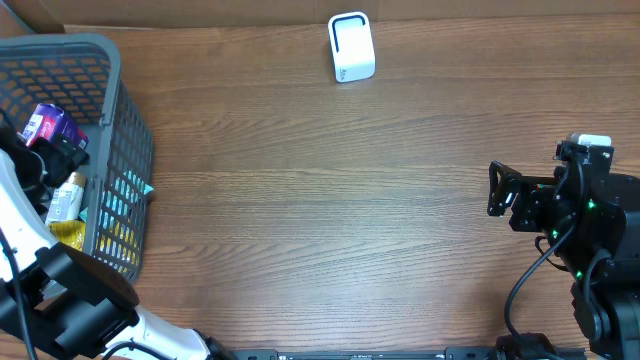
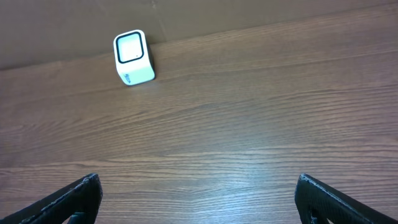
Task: Scan the item barcode
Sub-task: 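Reach the left gripper into the basket and grasp the mint-green packet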
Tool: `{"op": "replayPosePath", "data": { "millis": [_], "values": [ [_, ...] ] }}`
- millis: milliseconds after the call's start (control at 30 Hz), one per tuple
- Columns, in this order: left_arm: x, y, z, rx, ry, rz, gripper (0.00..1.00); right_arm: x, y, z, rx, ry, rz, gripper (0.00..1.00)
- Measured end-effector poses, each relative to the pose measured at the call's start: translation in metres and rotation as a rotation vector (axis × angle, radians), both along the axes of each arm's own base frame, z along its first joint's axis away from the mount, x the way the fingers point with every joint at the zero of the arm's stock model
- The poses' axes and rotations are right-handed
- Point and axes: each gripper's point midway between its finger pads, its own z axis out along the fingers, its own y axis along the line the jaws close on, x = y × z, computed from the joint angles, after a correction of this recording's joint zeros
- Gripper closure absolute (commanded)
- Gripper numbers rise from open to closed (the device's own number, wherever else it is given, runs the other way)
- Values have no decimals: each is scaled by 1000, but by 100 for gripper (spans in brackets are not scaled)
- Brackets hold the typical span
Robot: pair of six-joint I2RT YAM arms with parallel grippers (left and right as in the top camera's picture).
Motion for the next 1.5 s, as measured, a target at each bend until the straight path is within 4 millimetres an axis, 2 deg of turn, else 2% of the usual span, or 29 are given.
{"op": "replayPosePath", "data": {
  "millis": [200,433,533,600,667,733,900,1167,1267,1367,1500],
  "values": [
    [-2,-4,-53,-28,16,13,0,0,0,0,0,1,0,0],
    [-7,-8,-105,-24,7,24,0,0,0,0,0,2,0,0],
    [-5,-6,-117,-8,-13,28,2,0,0,0,0,1,1,0],
    [-3,-5,-120,3,-27,32,10,0,0,0,0,2,0,0],
    [-2,-4,-121,14,-46,41,33,0,0,-1,-1,3,0,0],
    [0,-4,-122,26,-60,44,65,-1,0,-1,-1,6,1,0],
    [8,1,-119,48,-93,45,95,-1,0,-2,-1,8,0,0],
    [10,-1,-116,35,-101,42,96,-1,0,-2,-1,8,0,0],
    [7,-3,-108,15,-80,45,96,-1,0,-2,-1,9,1,0],
    [9,-3,-90,1,-69,43,96,-1,0,-2,0,9,0,0],
    [24,0,-48,6,-94,13,96,-1,0,-2,-1,9,0,0]
  ]
}}
